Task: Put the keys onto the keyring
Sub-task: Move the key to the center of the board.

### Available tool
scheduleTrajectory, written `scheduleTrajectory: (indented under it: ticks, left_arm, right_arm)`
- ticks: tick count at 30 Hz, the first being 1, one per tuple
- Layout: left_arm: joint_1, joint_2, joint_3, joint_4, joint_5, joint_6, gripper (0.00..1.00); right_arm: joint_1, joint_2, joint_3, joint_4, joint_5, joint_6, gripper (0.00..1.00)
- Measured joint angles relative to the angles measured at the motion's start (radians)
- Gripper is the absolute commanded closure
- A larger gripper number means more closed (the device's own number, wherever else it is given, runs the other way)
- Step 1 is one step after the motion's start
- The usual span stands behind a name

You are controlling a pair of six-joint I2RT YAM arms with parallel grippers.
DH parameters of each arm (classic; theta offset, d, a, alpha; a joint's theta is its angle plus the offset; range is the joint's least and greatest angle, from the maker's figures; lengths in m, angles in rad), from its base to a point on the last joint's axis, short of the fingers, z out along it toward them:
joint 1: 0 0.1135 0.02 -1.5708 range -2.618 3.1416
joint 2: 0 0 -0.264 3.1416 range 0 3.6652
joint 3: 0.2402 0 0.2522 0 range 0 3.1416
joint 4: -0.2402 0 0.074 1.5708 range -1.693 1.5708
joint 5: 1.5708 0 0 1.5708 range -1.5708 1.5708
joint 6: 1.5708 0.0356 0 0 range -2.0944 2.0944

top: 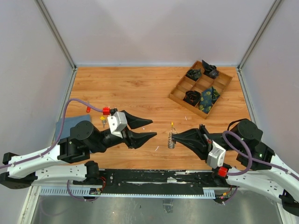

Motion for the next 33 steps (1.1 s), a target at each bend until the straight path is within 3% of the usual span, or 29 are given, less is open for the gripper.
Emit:
scheduleTrajectory:
  ticks: [3,6,14,17,20,23,33]
  left_arm:
    - [0.000,0.003,0.000,-0.016,-0.028,-0.005,0.44]
    - [0.000,0.008,0.000,-0.026,-0.061,-0.009,0.36]
    - [0.032,0.034,-0.012,-0.056,-0.235,-0.055,0.37]
    - [0.153,0.057,-0.032,-0.084,-0.259,-0.116,0.39]
    - [0.344,0.096,-0.068,-0.113,-0.223,-0.197,0.41]
    - [0.489,0.146,-0.110,-0.147,-0.186,-0.269,0.48]
    - [0.767,0.335,-0.124,-0.256,-0.143,-0.401,0.46]
  right_arm:
    - [0.018,-0.003,-0.027,-0.003,0.009,-0.076,1.00]
    - [0.021,-0.002,-0.034,-0.005,0.018,-0.117,0.99]
    - [0.024,0.015,-0.056,-0.010,0.110,-0.118,0.99]
    - [0.024,0.070,-0.037,-0.056,0.201,-0.012,0.99]
    - [0.024,0.183,0.076,-0.174,0.293,0.142,1.00]
    - [0.024,0.279,0.176,-0.260,0.376,0.270,1.00]
    - [0.024,0.381,0.211,-0.455,0.539,0.555,1.00]
